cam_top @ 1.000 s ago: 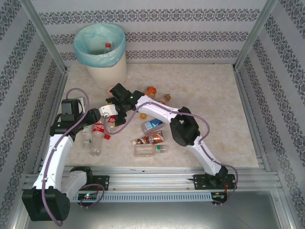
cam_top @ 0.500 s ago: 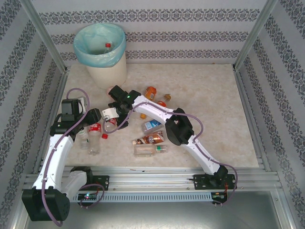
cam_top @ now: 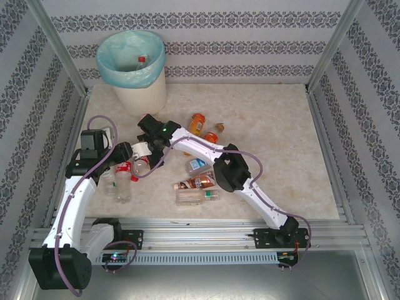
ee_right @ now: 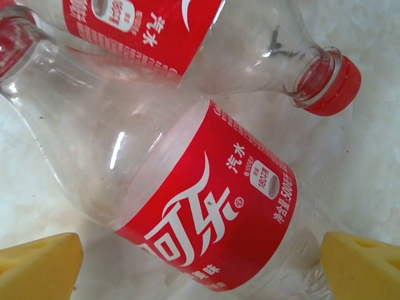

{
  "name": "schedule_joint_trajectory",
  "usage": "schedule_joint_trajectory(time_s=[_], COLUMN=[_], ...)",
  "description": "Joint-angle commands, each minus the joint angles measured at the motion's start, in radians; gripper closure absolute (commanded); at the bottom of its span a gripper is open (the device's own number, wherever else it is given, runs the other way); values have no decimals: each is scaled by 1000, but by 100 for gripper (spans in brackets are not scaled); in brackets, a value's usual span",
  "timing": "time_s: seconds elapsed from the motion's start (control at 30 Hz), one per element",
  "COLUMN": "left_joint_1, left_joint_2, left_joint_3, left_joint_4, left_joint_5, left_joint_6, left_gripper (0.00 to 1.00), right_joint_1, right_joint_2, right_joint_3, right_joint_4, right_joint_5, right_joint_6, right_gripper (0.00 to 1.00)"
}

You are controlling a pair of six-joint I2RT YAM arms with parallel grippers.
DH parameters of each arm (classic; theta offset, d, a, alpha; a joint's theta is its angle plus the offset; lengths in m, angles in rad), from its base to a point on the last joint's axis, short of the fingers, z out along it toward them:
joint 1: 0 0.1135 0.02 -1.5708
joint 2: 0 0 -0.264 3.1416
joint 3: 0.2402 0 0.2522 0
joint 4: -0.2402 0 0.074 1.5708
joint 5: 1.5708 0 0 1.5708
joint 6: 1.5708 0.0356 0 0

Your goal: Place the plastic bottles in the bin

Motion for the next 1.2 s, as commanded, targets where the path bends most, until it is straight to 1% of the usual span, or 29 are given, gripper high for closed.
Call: schedule_joint_trajectory(time_s=[0.0,0.23,0.4,0.5,0.67,0.77,0.83,1.07,1.17], left_joint_1=[3,4,3,3,4,4,5,6,8], left_joint_2=[-3,-4,-1,1,6,6,5,1,0], left_joint_3=[-6,-6,-7,-6,-5,-5,-6,-1,27], left_joint_4=[25,24,24,24,24,24,24,28,40], left_joint_5=[8,7,7,8,7,9,11,9,7], left_joint_6=[4,5,7,7,6,4,4,8,-4], left_gripper=[43,43,43,43,43,43,43,43,43], right_joint_1=[-1,4,9,12,30,37,39,39,38], right_joint_2=[71,127,130,96,-31,-97,-124,-164,-201], right_joint_3=[19,79,83,61,-85,-158,-181,-207,-215], right_joint_4=[-51,-60,-117,-168,-173,-162,-158,-128,-106], right_joint_5=[42,51,66,68,70,65,64,89,77], right_joint_6=[-7,-17,-38,-17,2,11,22,35,58], right_gripper=[3,3,6,11,15,19,25,41,46])
